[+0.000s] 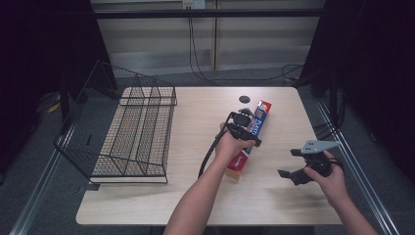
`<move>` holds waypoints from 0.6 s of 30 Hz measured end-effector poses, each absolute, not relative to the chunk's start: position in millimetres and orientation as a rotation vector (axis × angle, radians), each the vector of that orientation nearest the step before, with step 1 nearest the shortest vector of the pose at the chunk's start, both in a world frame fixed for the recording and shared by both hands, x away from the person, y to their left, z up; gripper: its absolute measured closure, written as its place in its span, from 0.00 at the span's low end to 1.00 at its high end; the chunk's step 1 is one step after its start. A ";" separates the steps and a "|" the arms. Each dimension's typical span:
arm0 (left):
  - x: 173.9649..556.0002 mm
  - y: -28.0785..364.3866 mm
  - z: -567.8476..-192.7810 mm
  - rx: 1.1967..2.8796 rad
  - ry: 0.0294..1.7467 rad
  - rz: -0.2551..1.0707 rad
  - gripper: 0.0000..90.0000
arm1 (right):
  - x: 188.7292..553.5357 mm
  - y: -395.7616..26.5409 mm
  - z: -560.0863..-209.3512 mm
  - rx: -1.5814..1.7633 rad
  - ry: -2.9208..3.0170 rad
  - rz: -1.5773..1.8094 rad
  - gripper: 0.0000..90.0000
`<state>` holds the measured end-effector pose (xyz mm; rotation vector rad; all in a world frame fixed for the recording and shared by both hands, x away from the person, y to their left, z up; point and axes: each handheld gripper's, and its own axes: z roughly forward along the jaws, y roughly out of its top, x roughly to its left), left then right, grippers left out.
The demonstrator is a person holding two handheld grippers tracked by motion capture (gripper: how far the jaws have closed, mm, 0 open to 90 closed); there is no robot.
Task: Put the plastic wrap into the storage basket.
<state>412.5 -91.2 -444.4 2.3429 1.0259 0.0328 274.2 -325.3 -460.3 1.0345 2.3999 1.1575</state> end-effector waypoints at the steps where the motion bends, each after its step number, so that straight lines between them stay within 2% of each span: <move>1: 413.3 -92.5 -445.7 2.344 1.035 0.040 0.10 | 274.1 -325.4 -460.2 1.034 2.400 1.158 0.03; 12: 421.1 -100.7 -455.4 2.338 1.069 0.070 0.15 | 274.7 -326.8 -459.2 1.031 2.390 1.163 0.03; 17: 422.7 -105.3 -458.4 2.347 1.085 0.085 0.20 | 274.8 -327.5 -458.7 1.036 2.381 1.165 0.03; 18: 424.6 -106.7 -459.9 2.362 1.082 0.072 0.25 | 274.8 -327.6 -458.6 1.034 2.382 1.166 0.03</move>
